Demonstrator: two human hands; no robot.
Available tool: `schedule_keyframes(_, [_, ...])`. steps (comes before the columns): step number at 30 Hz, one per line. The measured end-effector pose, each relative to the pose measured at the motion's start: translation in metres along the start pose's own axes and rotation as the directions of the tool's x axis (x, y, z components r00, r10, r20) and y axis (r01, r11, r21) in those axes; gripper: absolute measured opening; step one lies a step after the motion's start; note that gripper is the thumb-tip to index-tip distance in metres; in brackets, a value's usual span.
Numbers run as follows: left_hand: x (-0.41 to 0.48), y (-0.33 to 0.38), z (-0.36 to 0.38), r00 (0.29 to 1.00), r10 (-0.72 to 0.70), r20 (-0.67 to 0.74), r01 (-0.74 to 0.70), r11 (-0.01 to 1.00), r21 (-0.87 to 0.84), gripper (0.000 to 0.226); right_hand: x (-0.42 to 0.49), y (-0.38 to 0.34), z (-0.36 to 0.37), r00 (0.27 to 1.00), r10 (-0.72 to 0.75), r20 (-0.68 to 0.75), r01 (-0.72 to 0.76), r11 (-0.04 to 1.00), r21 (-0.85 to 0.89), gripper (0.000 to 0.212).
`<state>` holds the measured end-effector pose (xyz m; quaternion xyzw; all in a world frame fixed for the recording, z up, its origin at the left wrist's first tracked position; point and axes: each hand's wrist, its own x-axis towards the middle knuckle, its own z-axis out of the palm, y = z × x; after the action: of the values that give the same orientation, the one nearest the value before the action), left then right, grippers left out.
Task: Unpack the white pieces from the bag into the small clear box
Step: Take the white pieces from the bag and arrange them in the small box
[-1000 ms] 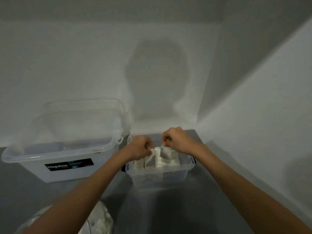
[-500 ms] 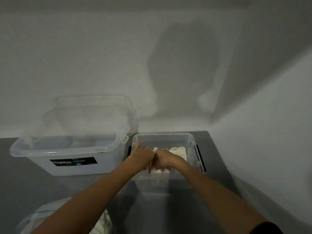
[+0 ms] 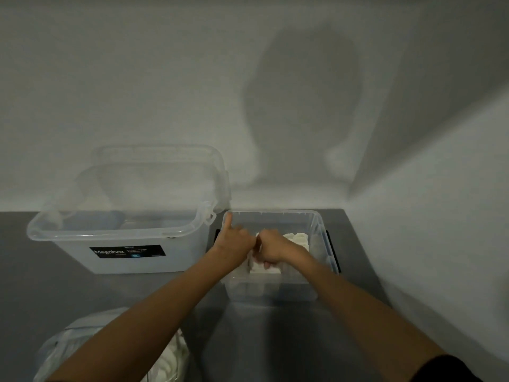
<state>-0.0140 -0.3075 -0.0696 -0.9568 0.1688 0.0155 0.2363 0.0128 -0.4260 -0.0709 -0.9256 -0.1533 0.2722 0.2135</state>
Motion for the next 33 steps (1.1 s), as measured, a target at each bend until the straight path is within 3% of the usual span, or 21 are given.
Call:
schedule_keyframes(6, [-0.035,-0.037,-0.038,0.995,-0.029,-0.1,-0.006,0.946,-0.326,0.028,-0.038,-0.03,-0.042,0.964,-0.129,-0.233,0.115,0.99,-0.076,0.014])
schedule_keyframes(8, [-0.056,-0.053,-0.051,0.992,-0.018,-0.128,-0.054,0.84,-0.541,0.031,-0.058,-0.047,-0.052,0.936,-0.179,-0.302,0.161,0.983,-0.083,0.013])
schedule_keyframes(10, [-0.084,-0.071,-0.061,0.991,-0.03,-0.129,-0.075,0.673,-0.736,0.03,-0.083,-0.069,-0.056,0.914,-0.228,-0.336,0.222,0.973,-0.056,0.01])
schedule_keyframes(12, [-0.117,-0.09,-0.068,0.992,-0.035,-0.125,-0.081,0.587,-0.805,0.026,-0.108,-0.093,-0.053,0.899,-0.267,-0.348,0.282,0.959,-0.008,0.007])
schedule_keyframes(16, [-0.185,-0.126,-0.054,1.0,0.005,-0.03,-0.028,0.509,-0.86,0.016,-0.142,-0.142,-0.025,0.894,-0.34,-0.292,0.364,0.931,0.031,0.008])
schedule_keyframes(22, [-0.252,-0.146,0.014,0.946,0.168,0.276,0.136,0.568,-0.812,0.01,-0.135,-0.202,0.057,0.929,-0.368,-0.027,0.368,0.93,-0.001,0.011])
schedule_keyframes(26, [-0.266,-0.137,0.06,0.913,0.195,0.359,0.155,0.647,-0.746,0.014,-0.121,-0.228,0.119,0.951,-0.28,0.133,0.294,0.95,-0.101,0.016])
schedule_keyframes(30, [-0.267,-0.122,0.097,0.936,0.107,0.335,0.172,0.692,-0.701,0.014,-0.105,-0.231,0.166,0.985,-0.145,0.095,0.166,0.946,-0.279,0.018])
schedule_keyframes(33, [-0.268,-0.112,0.106,0.964,0.082,0.254,0.126,0.699,-0.704,0.023,-0.099,-0.228,0.184,0.998,-0.047,0.037,0.055,0.958,-0.281,0.019])
